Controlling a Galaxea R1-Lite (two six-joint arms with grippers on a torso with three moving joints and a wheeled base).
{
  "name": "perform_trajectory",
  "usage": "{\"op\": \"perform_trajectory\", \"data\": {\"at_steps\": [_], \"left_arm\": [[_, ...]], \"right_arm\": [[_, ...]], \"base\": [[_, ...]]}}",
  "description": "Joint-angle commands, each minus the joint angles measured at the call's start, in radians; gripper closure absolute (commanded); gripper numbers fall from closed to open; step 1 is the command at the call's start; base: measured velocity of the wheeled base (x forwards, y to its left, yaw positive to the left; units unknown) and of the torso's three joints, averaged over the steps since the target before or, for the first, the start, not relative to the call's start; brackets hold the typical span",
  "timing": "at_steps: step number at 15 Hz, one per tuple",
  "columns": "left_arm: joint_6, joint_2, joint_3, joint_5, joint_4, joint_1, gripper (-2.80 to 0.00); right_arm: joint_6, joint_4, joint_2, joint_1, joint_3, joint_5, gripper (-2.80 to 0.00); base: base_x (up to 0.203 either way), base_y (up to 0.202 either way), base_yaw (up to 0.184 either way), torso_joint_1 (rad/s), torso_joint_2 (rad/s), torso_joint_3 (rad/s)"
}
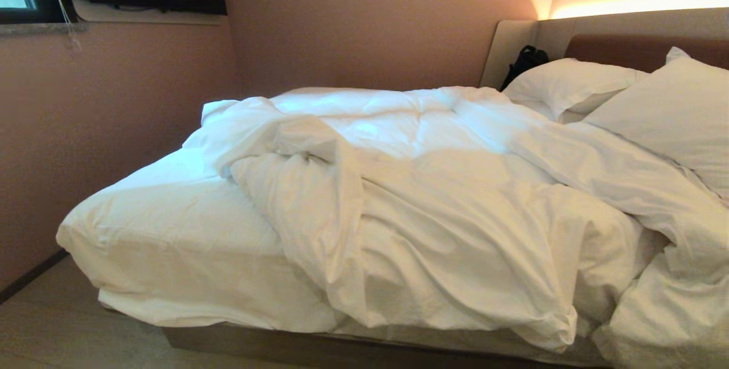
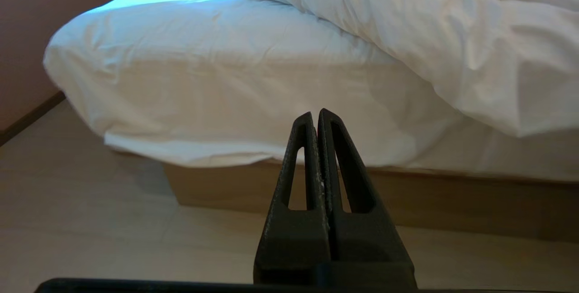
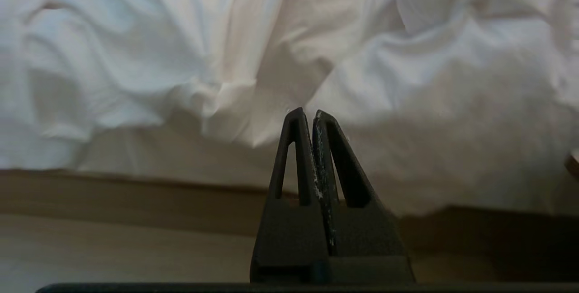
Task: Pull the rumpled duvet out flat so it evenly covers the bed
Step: Flatten the corners of the folded blanket
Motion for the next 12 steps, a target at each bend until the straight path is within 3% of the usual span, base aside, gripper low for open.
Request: {"op": "perform_trajectory", "data": {"at_steps": [1,8,12], "left_arm": [[-0.001,0.000,0.000,0.000,0.000,0.000,0.00],[-0.001,0.001,-0.001,0.000,0.000,0.000,0.00],[-0.001,0.001,-0.001,0.000,0.000,0.000,0.00]], "right_arm": [[0.003,-0.001,0.000,0.000,0.000,0.000,0.00],[0.001,-0.001,-0.001,0.000,0.000,-0.001,0.00],[0.001,-0.001,-0.001,0.000,0.000,0.000,0.00]], "base": [[-0.192,0.000,0.001,0.005,0.01,0.004],[-0.191,0.000,0.000,0.003,0.00,0.002],[-0.032,0.000,0.000,-0.001,0.00,0.002]]}}
